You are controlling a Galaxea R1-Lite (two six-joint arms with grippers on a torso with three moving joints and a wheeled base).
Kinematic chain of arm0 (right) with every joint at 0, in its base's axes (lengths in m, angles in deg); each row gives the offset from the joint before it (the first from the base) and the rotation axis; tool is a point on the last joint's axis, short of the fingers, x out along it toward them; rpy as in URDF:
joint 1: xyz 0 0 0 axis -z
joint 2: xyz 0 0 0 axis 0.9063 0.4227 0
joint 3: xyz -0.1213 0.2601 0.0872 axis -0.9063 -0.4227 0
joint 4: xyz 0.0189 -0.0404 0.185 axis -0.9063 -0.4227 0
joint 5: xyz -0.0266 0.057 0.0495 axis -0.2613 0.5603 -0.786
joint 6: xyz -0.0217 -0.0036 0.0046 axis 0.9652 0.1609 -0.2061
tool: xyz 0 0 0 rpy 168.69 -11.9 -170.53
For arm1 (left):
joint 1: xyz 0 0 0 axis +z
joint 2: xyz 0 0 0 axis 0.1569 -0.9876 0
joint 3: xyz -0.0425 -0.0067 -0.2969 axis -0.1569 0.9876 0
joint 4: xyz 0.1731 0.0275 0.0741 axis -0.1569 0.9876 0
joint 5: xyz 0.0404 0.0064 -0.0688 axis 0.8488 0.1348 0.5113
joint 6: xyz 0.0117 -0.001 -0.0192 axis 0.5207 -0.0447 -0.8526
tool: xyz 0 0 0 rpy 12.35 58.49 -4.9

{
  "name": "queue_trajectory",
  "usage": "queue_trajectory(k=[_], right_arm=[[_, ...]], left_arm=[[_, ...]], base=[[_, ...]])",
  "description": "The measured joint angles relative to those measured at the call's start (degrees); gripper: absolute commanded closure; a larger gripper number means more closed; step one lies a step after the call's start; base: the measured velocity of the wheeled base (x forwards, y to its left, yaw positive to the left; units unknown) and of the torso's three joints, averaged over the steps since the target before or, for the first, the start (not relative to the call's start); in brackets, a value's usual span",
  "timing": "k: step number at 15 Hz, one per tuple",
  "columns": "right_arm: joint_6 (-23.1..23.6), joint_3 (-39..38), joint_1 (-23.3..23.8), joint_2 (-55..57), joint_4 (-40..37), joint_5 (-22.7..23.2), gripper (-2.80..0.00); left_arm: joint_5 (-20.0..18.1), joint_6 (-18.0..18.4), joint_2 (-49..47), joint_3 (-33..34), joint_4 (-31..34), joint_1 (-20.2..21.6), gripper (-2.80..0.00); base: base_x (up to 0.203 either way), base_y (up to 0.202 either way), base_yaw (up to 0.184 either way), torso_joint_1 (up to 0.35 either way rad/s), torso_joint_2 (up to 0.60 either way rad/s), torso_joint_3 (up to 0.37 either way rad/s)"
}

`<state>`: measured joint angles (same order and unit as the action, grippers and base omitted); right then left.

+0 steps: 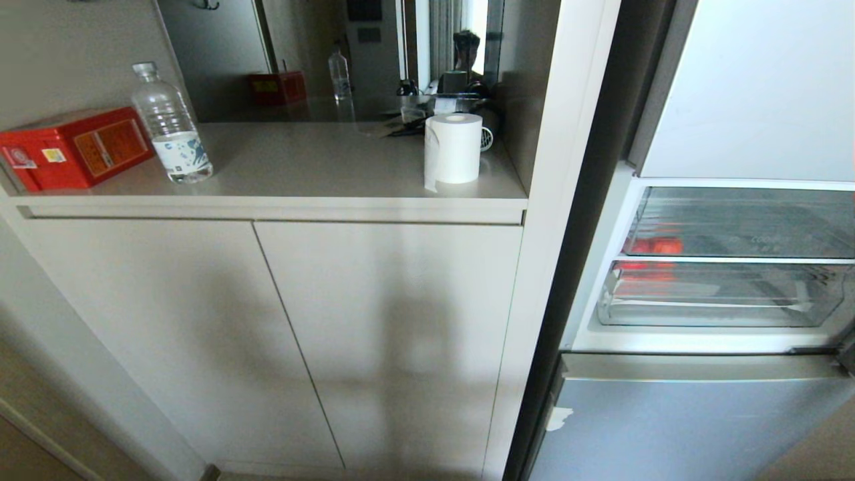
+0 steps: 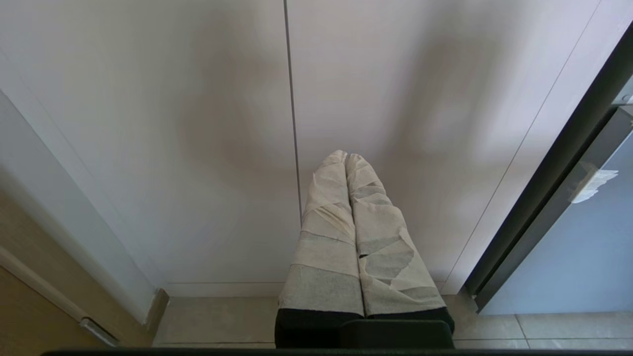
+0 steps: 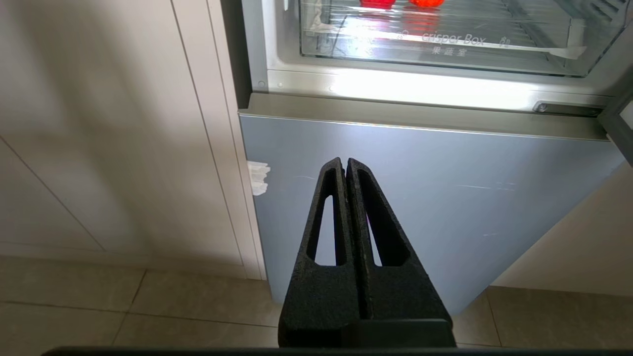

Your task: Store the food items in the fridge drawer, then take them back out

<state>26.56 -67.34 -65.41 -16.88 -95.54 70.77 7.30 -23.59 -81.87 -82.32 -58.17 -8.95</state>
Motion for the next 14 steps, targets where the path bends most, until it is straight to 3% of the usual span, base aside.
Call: queue_trajectory(k=[14], right_arm=[[1.59, -0.04, 0.0, 0.0, -0.02, 0.52, 0.0]], left_arm=[[0.0, 0.0, 0.0, 0.0, 0.0, 0.0, 0.0]], base=[[0.0, 0.0, 0.0, 0.0, 0.0, 0.0]])
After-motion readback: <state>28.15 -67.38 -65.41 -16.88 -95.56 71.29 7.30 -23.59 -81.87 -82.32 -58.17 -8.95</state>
